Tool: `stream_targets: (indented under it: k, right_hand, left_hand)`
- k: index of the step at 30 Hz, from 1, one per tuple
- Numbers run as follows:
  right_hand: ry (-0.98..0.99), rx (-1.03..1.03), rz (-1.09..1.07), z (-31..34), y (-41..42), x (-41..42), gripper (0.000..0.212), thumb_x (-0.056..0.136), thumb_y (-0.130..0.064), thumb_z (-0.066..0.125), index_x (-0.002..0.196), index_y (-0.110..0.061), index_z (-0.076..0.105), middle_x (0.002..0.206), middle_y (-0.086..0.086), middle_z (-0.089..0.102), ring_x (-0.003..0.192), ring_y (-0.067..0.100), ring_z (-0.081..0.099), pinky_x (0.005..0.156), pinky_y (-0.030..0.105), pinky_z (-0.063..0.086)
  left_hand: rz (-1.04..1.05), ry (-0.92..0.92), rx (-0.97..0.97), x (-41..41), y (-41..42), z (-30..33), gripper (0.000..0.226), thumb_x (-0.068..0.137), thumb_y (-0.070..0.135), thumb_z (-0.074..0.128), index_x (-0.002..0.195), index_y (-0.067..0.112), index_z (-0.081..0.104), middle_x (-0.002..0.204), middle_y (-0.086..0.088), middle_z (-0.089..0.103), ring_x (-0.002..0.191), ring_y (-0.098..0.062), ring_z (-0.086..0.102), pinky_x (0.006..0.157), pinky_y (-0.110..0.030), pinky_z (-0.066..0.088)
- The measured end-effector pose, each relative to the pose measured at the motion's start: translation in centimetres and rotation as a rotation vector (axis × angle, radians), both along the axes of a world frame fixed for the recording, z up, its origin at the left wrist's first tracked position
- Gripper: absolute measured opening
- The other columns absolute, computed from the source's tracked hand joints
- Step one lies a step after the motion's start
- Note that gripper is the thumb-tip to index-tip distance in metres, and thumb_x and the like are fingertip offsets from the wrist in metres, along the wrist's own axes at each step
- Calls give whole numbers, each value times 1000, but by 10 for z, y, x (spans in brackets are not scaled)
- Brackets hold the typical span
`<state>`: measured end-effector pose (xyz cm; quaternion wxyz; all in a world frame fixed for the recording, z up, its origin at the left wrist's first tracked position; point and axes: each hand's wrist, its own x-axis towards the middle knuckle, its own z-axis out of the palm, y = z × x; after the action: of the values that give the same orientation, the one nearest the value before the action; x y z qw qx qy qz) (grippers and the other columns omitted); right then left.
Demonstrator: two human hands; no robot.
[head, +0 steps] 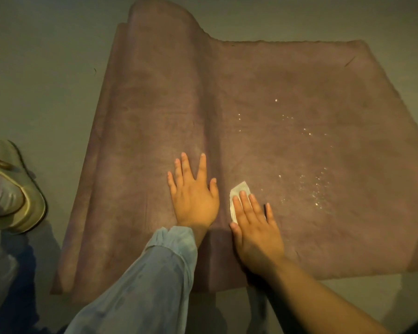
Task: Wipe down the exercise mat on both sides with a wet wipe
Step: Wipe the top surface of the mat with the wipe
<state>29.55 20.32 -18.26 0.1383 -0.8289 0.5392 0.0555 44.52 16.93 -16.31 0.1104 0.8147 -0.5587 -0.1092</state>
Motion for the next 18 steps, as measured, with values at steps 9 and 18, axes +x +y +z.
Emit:
stream_targets:
  k: [9,18]
  right_hand:
    - [87,-35,103,-3,-143,28,56,100,-39,10,150,-21,-10,158,-3,-11,145,14,-12,113,39,-14]
    - [94,33,-87,0,-208,44,55,101,-37,9,150,-20,-9,158,-2,-13,145,15,-13,114,44,-13]
  left_hand:
    - [0,2,-89,-1,0,-4,60,92,34,47,147,21,27,153,-20,21,142,-34,19,114,-46,8]
    - [1,-51,-80,-3,-3,-3,59,86,35,34,142,15,39,145,-25,35,134,-40,35,108,-54,25]
